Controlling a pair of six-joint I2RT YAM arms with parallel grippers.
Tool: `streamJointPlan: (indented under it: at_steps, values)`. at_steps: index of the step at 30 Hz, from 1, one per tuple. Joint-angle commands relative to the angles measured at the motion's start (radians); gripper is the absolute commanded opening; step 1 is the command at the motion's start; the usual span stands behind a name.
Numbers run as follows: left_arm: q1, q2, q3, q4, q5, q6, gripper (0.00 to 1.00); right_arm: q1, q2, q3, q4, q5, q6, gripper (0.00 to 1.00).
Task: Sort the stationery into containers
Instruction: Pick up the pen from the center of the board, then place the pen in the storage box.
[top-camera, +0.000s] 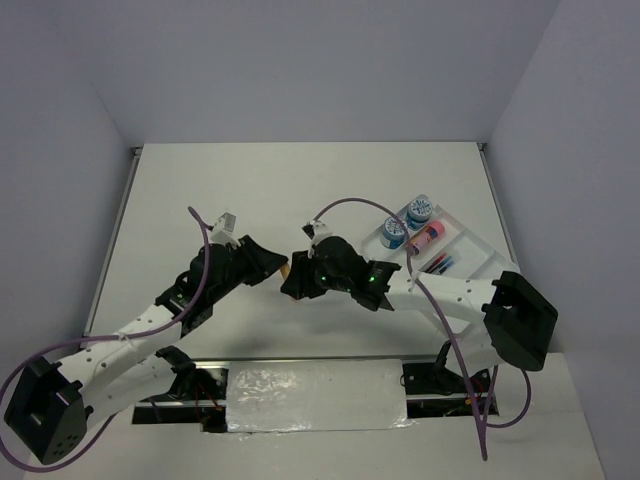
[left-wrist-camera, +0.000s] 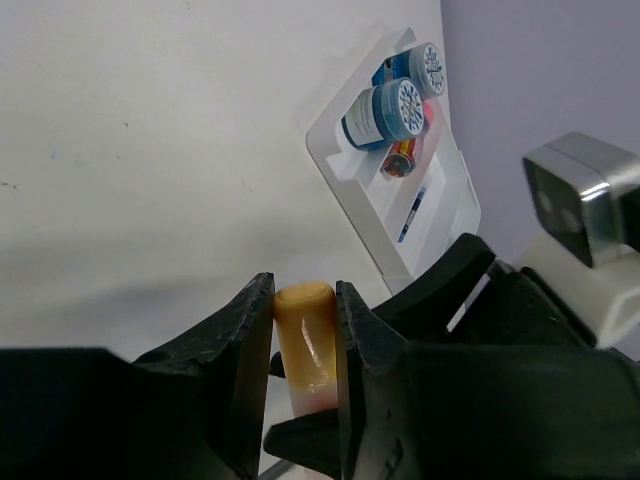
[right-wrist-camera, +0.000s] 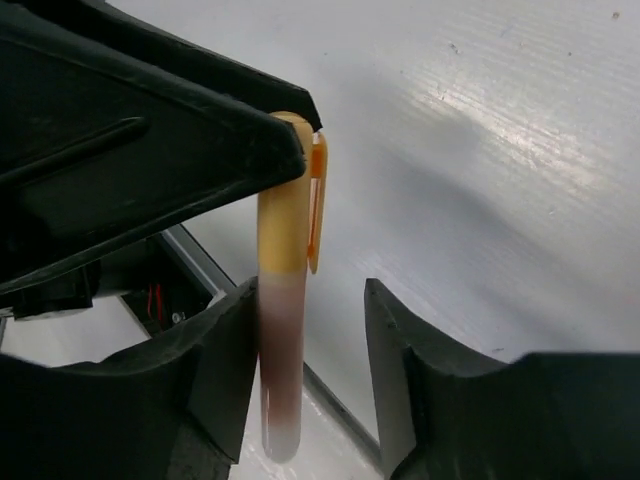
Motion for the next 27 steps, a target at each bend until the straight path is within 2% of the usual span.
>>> streamJointPlan:
  at_steps: [1, 2, 3, 4, 5, 6, 7, 8, 9, 10, 11, 13, 14, 16, 17, 19, 20, 22, 25, 27]
  values:
    - [-0.006, -0.020, -0.002, 0.076, 0.015, 0.029, 0.06, 0.006, 0.020, 0.039, 0.059, -0.018, 0.012, 0.40]
    - [-0.005, -0.018, 0.000, 0.078, 0.015, 0.031, 0.13, 0.008, 0.025, 0.040, 0.073, -0.029, 0.007, 0.32]
    - [-0.005, -0.009, 0.003, 0.078, 0.015, 0.036, 0.25, 0.009, 0.025, 0.040, 0.079, -0.037, 0.009, 0.00]
    - [-0.005, -0.004, 0.007, 0.066, 0.015, 0.042, 0.39, 0.005, 0.020, 0.039, 0.070, 0.000, 0.013, 0.00]
    - [-0.005, 0.005, 0.042, 0.020, 0.000, 0.058, 0.93, 0.002, -0.001, 0.036, 0.050, 0.018, 0.006, 0.00]
    - [-0.005, 0.011, 0.080, -0.056, -0.041, 0.077, 0.99, -0.009, -0.016, 0.033, 0.027, 0.037, -0.002, 0.00]
    - [-0.003, 0.019, 0.208, -0.309, -0.107, 0.123, 0.99, -0.044, -0.032, 0.030, -0.079, 0.131, 0.000, 0.00]
    - [-0.003, 0.040, 0.286, -0.447, -0.279, 0.137, 0.99, -0.075, -0.052, 0.026, -0.161, 0.184, 0.033, 0.00]
    - [0.000, 0.055, 0.358, -0.582, -0.370, 0.143, 0.99, -0.118, -0.096, 0.011, -0.236, 0.231, 0.056, 0.00]
    - [0.004, 0.071, 0.501, -0.712, -0.459, 0.129, 0.99, -0.168, -0.125, -0.006, -0.373, 0.318, 0.073, 0.00]
    - [0.009, 0.094, 0.568, -0.940, -0.595, 0.122, 0.99, -0.269, -0.201, -0.026, -0.422, 0.357, 0.090, 0.00]
    - [0.015, 0.099, 0.700, -1.095, -0.685, 0.126, 0.99, -0.383, -0.298, -0.108, -0.505, 0.420, 0.069, 0.00]
    - [0.017, 0.077, 0.726, -1.182, -0.727, 0.132, 0.99, -0.509, -0.397, -0.157, -0.520, 0.429, 0.050, 0.00]
    - [0.020, 0.037, 0.742, -1.208, -0.729, 0.182, 0.99, -0.628, -0.484, -0.193, -0.568, 0.448, -0.006, 0.00]
    - [0.023, -0.008, 0.736, -1.200, -0.722, 0.203, 0.99, -0.746, -0.539, -0.199, -0.592, 0.477, -0.026, 0.00]
    - [0.024, -0.050, 0.702, -1.189, -0.690, 0.264, 0.99, -0.861, -0.567, -0.195, -0.672, 0.523, -0.060, 0.00]
    - [0.024, -0.076, 0.675, -1.188, -0.689, 0.284, 0.99, -0.979, -0.576, -0.187, -0.663, 0.485, -0.086, 0.00]
    - [0.024, -0.096, 0.643, -1.195, -0.709, 0.290, 0.99, -1.036, -0.578, -0.178, -0.681, 0.492, -0.079, 0.00]
    - [0.024, -0.093, 0.581, -1.218, -0.747, 0.286, 0.99, -1.067, -0.497, -0.150, -0.714, 0.529, -0.082, 0.00]
    - [0.023, -0.096, 0.558, -1.179, -0.715, 0.311, 0.99, -1.072, -0.457, -0.132, -0.746, 0.537, -0.074, 0.00]
